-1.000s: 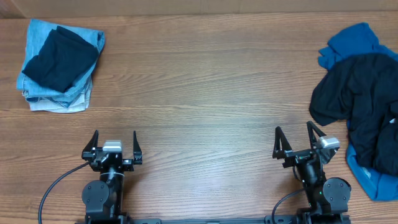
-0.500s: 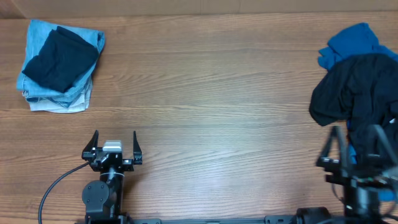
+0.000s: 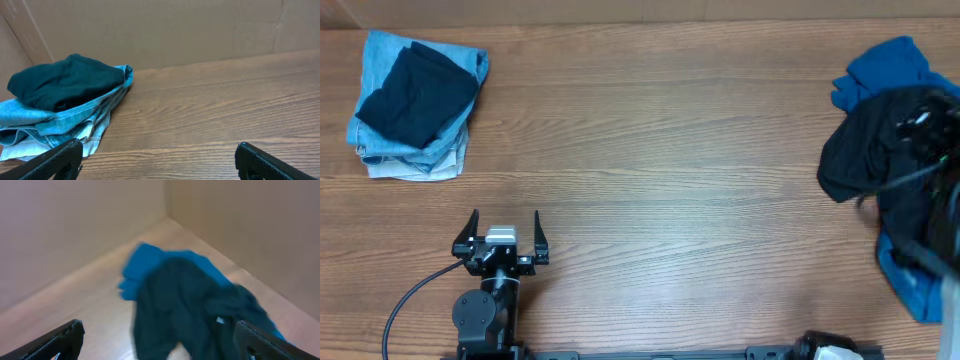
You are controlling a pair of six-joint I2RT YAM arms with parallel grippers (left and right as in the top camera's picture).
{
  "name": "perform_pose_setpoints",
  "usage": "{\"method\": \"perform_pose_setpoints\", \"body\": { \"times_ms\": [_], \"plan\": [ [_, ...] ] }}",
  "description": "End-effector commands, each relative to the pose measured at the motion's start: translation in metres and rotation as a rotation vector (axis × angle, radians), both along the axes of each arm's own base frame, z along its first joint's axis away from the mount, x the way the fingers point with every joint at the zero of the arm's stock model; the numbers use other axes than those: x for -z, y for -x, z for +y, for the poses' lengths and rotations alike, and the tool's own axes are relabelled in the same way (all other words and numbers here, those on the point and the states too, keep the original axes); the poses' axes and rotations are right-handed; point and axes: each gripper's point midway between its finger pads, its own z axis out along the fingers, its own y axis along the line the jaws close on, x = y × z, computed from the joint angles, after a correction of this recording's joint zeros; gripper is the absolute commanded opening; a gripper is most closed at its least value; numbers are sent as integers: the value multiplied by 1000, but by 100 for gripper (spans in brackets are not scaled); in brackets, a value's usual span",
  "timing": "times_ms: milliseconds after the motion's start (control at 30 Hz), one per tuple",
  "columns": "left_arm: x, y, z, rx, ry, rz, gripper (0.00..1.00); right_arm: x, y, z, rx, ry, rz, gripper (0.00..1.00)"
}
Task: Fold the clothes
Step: 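Reach the right gripper to the black shirt and grasp it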
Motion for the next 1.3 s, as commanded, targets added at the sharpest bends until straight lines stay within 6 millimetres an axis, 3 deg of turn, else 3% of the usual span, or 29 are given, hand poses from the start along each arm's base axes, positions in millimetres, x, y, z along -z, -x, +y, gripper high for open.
{"method": "perform_pose_setpoints", "body": {
  "times_ms": [0,100,167,233,300,400,500,533,567,633,1067,1267],
  "plan": [
    [0,0,0,-1,2,-8,100,24,-8,-48,40,-184,14,100],
    [0,0,0,-1,2,-8,100,52,0,-100,150,-282,32,100],
    [0,0,0,-1,2,-8,100,62,1,-119,196,-299,35,100],
    [0,0,0,-1,2,-8,100,81,-4,-130,205,-354,59,100],
    [0,0,0,-1,2,-8,100,119,-16,-141,229,-432,128,100],
    [0,0,0,-1,2,-8,100,166,-17,-161,359,-499,210,100],
    [0,0,0,-1,2,-8,100,209,-20,-167,397,-565,300,100],
    [0,0,0,-1,2,-8,100,221,-20,-169,405,-577,328,99],
    [0,0,0,-1,2,-8,100,232,-20,-169,408,-594,353,90],
    [0,0,0,-1,2,-8,100,236,-16,-169,421,-591,375,74],
    [0,0,0,-1,2,-8,100,241,-16,-175,438,-575,384,82],
    [0,0,0,-1,2,-8,100,256,-19,-176,437,-593,405,82]
  ]
}}
